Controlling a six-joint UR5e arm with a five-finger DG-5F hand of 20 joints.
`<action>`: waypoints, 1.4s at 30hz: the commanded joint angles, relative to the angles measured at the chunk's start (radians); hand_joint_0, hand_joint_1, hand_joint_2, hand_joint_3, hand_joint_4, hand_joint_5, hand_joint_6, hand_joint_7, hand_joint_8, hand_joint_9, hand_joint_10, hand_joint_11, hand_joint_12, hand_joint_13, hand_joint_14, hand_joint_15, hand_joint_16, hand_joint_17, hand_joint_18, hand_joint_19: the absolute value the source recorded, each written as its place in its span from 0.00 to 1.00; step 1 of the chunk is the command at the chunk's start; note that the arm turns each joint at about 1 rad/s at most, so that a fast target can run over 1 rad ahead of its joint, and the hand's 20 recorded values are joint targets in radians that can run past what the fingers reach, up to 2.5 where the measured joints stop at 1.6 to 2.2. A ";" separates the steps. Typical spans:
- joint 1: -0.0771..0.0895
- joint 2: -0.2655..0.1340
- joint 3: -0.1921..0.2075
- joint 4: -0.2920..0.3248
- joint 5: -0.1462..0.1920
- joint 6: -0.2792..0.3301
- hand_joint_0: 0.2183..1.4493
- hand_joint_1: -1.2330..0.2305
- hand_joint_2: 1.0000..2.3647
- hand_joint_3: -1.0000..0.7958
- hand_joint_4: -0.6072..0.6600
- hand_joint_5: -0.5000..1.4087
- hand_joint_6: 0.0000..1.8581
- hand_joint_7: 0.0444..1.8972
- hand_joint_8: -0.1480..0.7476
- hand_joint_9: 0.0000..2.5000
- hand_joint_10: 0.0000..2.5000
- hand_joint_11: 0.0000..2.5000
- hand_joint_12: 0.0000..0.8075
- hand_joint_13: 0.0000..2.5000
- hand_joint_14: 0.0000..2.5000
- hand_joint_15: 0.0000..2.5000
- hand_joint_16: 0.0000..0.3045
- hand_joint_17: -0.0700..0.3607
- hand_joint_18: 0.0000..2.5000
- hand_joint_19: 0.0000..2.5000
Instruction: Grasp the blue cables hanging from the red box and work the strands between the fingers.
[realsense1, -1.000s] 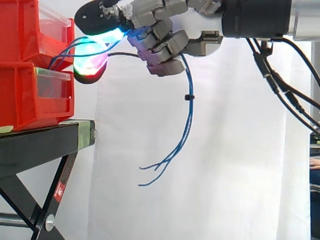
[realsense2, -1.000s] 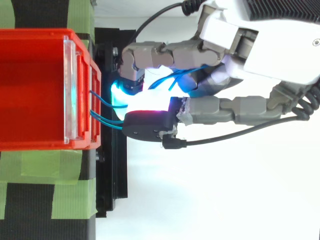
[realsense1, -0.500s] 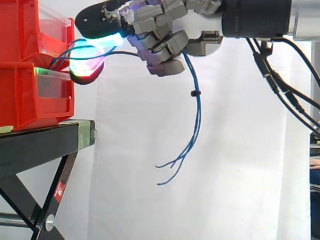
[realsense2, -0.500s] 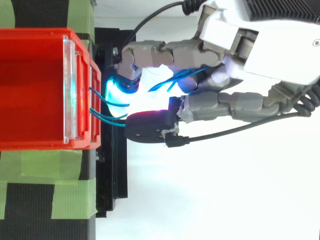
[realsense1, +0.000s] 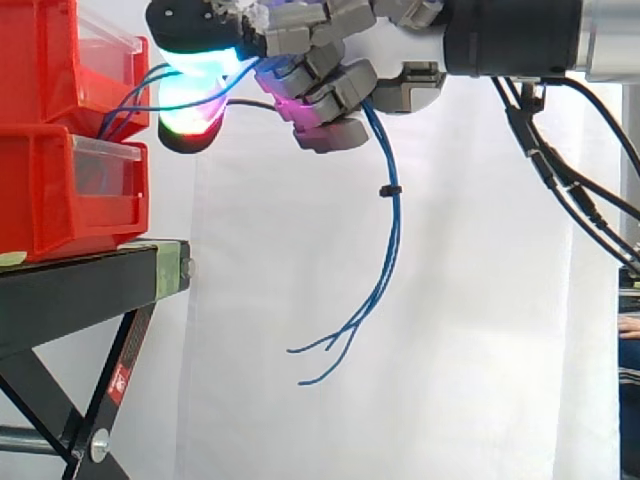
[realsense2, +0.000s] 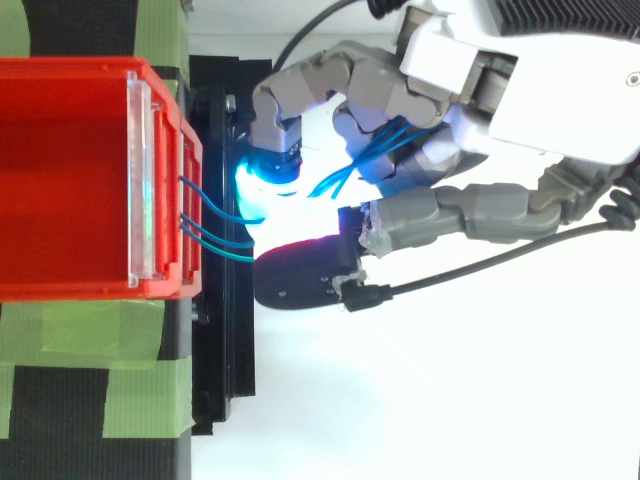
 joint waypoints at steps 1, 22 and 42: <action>-0.001 0.000 0.000 -0.002 -0.001 0.028 0.91 0.31 0.01 0.43 0.49 0.42 0.56 0.74 0.56 0.36 1.00 0.80 0.53 0.41 1.00 0.52 0.21 0.49 0.56 0.66; -0.008 0.000 0.000 -0.005 -0.004 0.059 0.86 0.30 0.00 0.57 0.49 0.51 0.20 0.77 0.56 0.36 1.00 0.80 0.53 0.41 1.00 0.52 0.21 0.49 0.56 0.66; -0.009 0.000 0.000 -0.017 -0.005 0.069 0.44 0.37 0.00 0.00 0.64 0.24 0.63 0.58 0.56 0.36 1.00 0.80 0.53 0.41 1.00 0.52 0.21 0.49 0.56 0.66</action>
